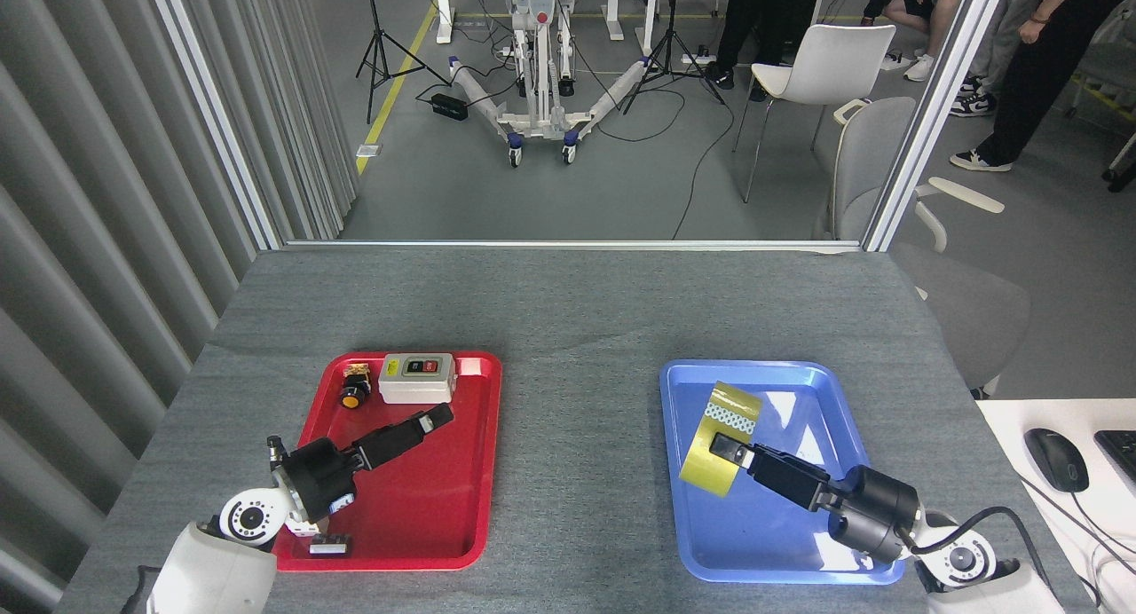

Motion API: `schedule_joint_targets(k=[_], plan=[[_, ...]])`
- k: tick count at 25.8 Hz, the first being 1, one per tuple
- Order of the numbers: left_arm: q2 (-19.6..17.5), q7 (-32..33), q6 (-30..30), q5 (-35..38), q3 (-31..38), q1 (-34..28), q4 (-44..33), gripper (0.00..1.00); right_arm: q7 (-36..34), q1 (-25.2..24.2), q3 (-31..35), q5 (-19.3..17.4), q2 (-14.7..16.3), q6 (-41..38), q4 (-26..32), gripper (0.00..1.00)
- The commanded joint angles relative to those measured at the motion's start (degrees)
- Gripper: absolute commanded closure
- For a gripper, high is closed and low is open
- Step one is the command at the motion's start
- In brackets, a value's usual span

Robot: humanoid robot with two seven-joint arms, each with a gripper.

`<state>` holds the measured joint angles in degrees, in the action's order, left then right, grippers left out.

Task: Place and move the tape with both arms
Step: 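Carry the tape with the right gripper over the blue tray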

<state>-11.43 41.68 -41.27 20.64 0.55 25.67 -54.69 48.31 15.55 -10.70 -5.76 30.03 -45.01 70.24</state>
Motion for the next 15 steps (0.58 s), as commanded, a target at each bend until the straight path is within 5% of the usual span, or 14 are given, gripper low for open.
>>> schedule_joint_targets(k=[1, 3, 6, 8, 11, 13, 15], plan=[[-4.5, -7.6, 0.4, 9.4, 1.0, -0.6, -5.4, 0.0, -2.3, 0.5, 0.1, 0.6, 6.5, 0.0, 0.9, 1.0], [-4.7, -14.5, 0.6, 17.6, 2.6, -1.2, -5.9, 0.0, -2.5, 1.1, -1.2, 3.7, 10.2, 0.0, 1.9, 1.0], [-4.6, -35.0, 1.1, 29.6, 6.4, -4.4, -6.4, 0.0, -3.0, 4.7, -4.2, 15.0, 13.9, 0.0, 1.4, 1.0], [-4.3, -47.7, 4.7, 44.7, 6.3, -5.3, -8.6, 0.0, -5.1, 7.4, -8.3, 19.5, 14.7, 3.3, 0.7, 1.0], [1.6, -55.8, 29.1, 68.8, 6.2, -5.5, -9.5, 0.0, -9.1, 11.6, -17.0, 22.7, 18.0, 12.1, 0.4, 1.0], [8.9, -54.8, 45.9, 71.4, 6.0, -5.7, -9.0, 0.0, -11.5, 15.1, -23.7, 22.9, 20.4, 15.0, 0.1, 1.0], [11.9, -54.1, 47.6, 70.0, 6.0, -7.7, -9.6, 0.0, -12.3, 18.2, -28.8, 22.9, 20.6, 17.9, -1.7, 1.0]])
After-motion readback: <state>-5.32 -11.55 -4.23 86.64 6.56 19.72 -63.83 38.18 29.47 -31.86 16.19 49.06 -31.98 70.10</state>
